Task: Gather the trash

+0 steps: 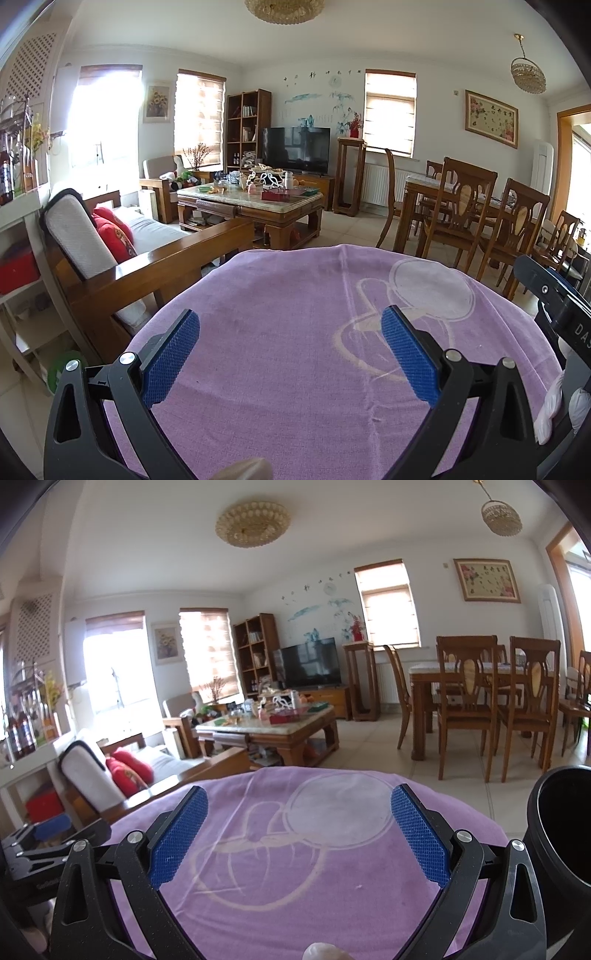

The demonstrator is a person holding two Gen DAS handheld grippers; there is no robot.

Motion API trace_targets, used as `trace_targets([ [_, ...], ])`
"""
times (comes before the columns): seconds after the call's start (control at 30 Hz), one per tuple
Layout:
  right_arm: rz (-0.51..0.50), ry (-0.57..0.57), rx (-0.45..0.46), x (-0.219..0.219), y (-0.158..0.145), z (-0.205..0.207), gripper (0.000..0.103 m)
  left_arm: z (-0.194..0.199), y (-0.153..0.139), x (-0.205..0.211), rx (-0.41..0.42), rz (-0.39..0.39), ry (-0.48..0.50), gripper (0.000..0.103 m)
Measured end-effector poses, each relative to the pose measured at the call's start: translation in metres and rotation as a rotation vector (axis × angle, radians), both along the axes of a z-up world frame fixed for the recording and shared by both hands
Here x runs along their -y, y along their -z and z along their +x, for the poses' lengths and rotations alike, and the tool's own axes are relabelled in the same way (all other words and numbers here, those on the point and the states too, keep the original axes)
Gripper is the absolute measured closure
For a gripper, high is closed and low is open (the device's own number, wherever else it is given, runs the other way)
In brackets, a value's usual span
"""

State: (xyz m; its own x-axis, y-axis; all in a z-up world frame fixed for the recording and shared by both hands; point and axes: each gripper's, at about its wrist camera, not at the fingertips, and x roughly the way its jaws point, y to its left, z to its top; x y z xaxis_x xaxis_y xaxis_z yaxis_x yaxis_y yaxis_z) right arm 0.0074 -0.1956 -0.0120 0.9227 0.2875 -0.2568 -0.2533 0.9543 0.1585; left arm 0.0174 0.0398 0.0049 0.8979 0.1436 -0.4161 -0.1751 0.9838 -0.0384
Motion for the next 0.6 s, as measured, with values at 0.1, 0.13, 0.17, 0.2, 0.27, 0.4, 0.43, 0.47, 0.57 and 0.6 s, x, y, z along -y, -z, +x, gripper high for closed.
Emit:
trace_targets([
  [0.1,-0.004,0.003,-0.004,-0.0031,0.0011,0.0000,0.005,-0.0004,0.0008,-0.0003,-0.001,0.003,0.000,0.005],
  [0.13,-0.005,0.005,-0.006,-0.0043,0.0013,0.0001,0.005,-0.0011,0.0013,0.0011,-0.001,0.004,0.001,0.005],
  [0.17,-0.007,0.006,-0.007,-0.0053,0.0019,-0.0003,0.005,-0.0010,0.0012,0.0010,-0.002,0.005,0.001,0.005],
  [0.2,-0.007,0.007,-0.009,-0.0065,0.0013,0.0000,0.005,-0.0014,0.0012,0.0014,-0.001,0.004,0.000,0.005],
  [0.27,-0.008,0.010,-0.010,-0.0075,0.0014,0.0003,0.005,-0.0014,0.0011,0.0017,-0.001,0.002,0.001,0.005],
  [0.4,-0.007,0.014,-0.014,-0.0073,-0.0002,0.0019,0.005,-0.0008,0.0012,0.0008,0.000,0.001,0.001,0.005],
  [0.43,-0.007,0.015,-0.013,-0.0071,-0.0003,0.0021,0.005,-0.0013,0.0018,0.0006,0.002,-0.001,0.002,0.005],
  [0.47,-0.007,0.015,-0.013,-0.0069,-0.0004,0.0022,0.005,-0.0017,0.0021,0.0014,0.004,-0.002,0.001,0.005],
  [0.57,-0.007,0.014,-0.014,-0.0072,0.0000,0.0022,0.005,-0.0019,0.0023,0.0016,0.009,-0.005,-0.001,0.005],
  [0.6,-0.007,0.014,-0.013,-0.0064,-0.0004,0.0023,0.005,-0.0018,0.0023,0.0019,0.010,-0.007,-0.001,0.005],
])
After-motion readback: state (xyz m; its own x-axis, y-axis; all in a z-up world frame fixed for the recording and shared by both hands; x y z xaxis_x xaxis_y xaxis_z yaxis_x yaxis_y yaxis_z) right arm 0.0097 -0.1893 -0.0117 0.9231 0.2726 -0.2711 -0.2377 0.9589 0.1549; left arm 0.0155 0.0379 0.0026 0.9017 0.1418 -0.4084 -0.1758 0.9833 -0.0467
